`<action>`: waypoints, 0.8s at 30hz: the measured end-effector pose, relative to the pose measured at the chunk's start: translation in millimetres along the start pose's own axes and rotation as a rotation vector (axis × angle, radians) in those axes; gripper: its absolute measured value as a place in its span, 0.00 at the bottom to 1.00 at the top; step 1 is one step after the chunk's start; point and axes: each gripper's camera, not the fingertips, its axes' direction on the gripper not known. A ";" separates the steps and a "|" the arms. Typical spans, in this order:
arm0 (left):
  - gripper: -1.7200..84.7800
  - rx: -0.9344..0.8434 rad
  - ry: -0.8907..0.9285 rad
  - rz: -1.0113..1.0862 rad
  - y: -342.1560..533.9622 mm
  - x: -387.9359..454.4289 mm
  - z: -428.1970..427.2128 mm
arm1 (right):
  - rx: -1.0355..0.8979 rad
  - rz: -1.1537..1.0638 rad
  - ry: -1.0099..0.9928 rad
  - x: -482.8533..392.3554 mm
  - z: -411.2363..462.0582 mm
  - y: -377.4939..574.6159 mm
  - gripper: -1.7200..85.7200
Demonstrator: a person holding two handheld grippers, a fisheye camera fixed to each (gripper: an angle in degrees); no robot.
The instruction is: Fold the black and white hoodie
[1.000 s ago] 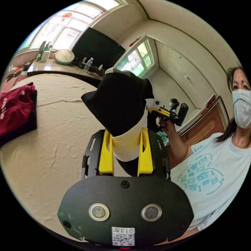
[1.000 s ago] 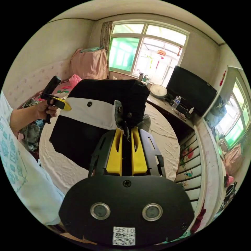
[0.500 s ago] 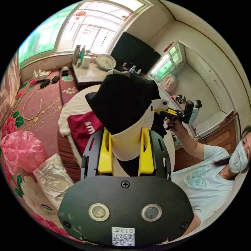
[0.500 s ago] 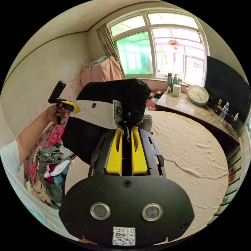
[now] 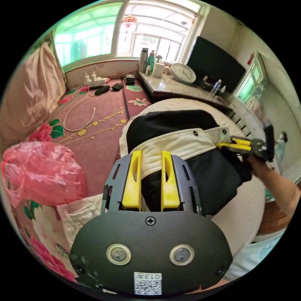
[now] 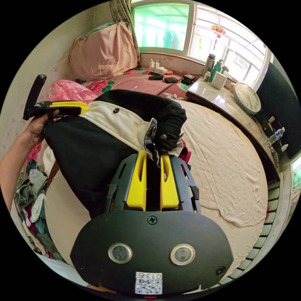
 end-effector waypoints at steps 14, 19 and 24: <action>0.07 0.133 -0.253 -0.022 61.2 72.6 -79.0 | 0.076 0.211 -0.278 13.8 -8.8 -8.7 0.12; 0.07 0.354 -0.427 0.101 116.2 148.1 -134.8 | 0.347 -0.031 -0.005 -49.6 -71.3 18.8 0.11; 0.02 0.023 -0.447 0.161 134.3 170.2 -79.9 | -0.017 -0.297 0.068 -126.9 6.6 19.8 0.04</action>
